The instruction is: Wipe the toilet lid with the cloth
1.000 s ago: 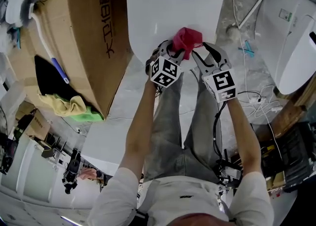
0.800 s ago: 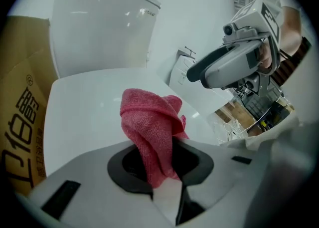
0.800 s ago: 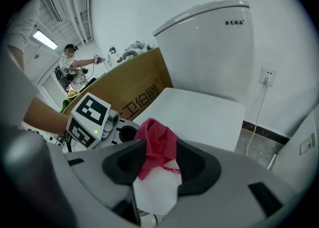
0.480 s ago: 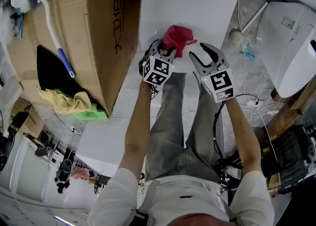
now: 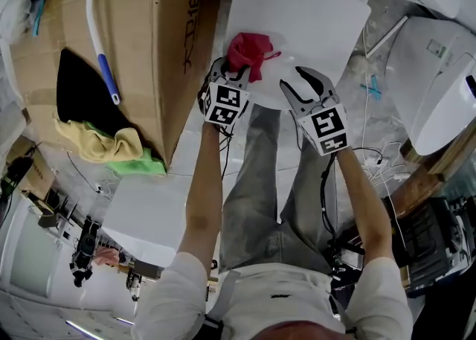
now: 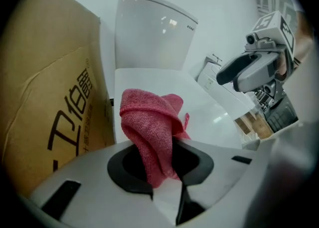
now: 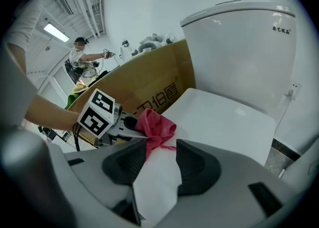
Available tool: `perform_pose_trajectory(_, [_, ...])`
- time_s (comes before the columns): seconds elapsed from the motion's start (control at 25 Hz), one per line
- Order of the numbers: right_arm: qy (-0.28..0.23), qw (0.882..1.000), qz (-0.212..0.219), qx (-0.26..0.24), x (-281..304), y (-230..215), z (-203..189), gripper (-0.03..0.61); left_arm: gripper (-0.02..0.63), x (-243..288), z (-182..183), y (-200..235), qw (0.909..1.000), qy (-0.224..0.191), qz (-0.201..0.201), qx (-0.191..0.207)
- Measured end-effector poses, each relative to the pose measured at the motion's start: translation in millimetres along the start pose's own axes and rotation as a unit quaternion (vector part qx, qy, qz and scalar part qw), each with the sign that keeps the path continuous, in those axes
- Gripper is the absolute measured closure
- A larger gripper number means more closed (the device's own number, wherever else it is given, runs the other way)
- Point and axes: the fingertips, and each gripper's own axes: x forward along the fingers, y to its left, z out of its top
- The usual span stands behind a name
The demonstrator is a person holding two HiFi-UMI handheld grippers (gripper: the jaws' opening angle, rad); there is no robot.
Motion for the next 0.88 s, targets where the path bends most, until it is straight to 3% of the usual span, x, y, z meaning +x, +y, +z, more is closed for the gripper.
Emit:
perform_pose_trajectory(0.48, [0.009,1.000,0.007,-0.025,2.3,9.5,6.2,0.380,0.505,-28.8,-21.9,51.7,0.9956,0.005,0.089,-0.030])
perform_pose_trajectory(0.72, [0.012,0.999,0.006,-0.031,-0.2,12.9,3.6,0.380,0.505,-48.3,-34.4,70.1,0.9867,0.018,0.161,-0.019])
perform_pose_trajectory(0.88, [0.003,1.000,0.008,-0.030,-5.6,15.1,5.5,0.380,0.505,-64.0,-46.0,77.8,0.9751,0.030,0.219,-0.012])
